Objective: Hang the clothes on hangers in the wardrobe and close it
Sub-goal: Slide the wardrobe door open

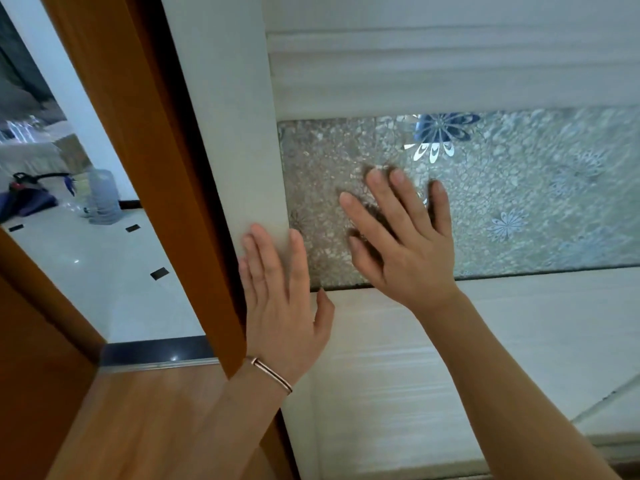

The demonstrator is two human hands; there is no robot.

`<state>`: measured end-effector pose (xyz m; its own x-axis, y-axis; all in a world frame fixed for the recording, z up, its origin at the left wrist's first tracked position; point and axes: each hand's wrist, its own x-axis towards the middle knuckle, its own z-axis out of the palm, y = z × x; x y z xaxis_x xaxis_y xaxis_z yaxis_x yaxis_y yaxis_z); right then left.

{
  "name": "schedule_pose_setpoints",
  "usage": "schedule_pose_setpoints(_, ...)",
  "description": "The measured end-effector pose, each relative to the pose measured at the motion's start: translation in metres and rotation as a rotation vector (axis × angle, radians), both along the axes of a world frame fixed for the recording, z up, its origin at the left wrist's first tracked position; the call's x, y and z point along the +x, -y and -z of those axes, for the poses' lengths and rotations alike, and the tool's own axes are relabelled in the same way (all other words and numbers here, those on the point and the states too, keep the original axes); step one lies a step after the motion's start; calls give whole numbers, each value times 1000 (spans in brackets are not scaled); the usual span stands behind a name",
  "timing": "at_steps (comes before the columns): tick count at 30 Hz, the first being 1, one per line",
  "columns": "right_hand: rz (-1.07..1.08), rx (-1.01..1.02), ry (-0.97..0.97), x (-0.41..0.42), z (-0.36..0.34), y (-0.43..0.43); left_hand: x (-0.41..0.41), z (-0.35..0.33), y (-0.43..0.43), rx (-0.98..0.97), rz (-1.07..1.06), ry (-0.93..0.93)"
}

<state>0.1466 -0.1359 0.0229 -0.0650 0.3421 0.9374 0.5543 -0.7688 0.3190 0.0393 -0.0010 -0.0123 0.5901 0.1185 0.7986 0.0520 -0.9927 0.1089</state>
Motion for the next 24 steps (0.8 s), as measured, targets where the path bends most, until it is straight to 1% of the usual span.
schedule_pose_setpoints(4,25,-26,28,8,1,11,0,0,4,57,64,29)
schedule_pose_setpoints(7,38,-39,49,14,1,23,-3,-6,4,66,151,128)
schedule_pose_setpoints(9,54,-46,67,18,0,32,-3,-16,6,-27,203,246)
schedule_pose_setpoints(10,59,-47,73,20,0,38,-2,-21,7,-109,221,285)
schedule_pose_setpoints(11,66,-49,78,22,0,44,-1,-26,8,-213,254,282)
schedule_pose_setpoints(12,73,-53,79,24,-1,51,2,-30,11,-327,305,227)
schedule_pose_setpoints(13,79,-58,78,26,-1,58,5,-34,13,-429,372,134)
schedule_pose_setpoints(15,92,-64,66,29,-3,73,12,-37,20,-529,508,-48)
schedule_pose_setpoints(16,102,-65,57,30,-4,81,15,-37,24,-533,558,-95)
schedule_pose_setpoints(20,151,-34,-38,30,-5,116,29,-38,46,-501,679,-180)
schedule_pose_setpoints(22,166,17,-140,23,-5,132,37,-38,59,-459,725,-219)
schedule_pose_setpoints(24,170,95,-283,10,-7,145,46,-40,75,-427,784,-243)
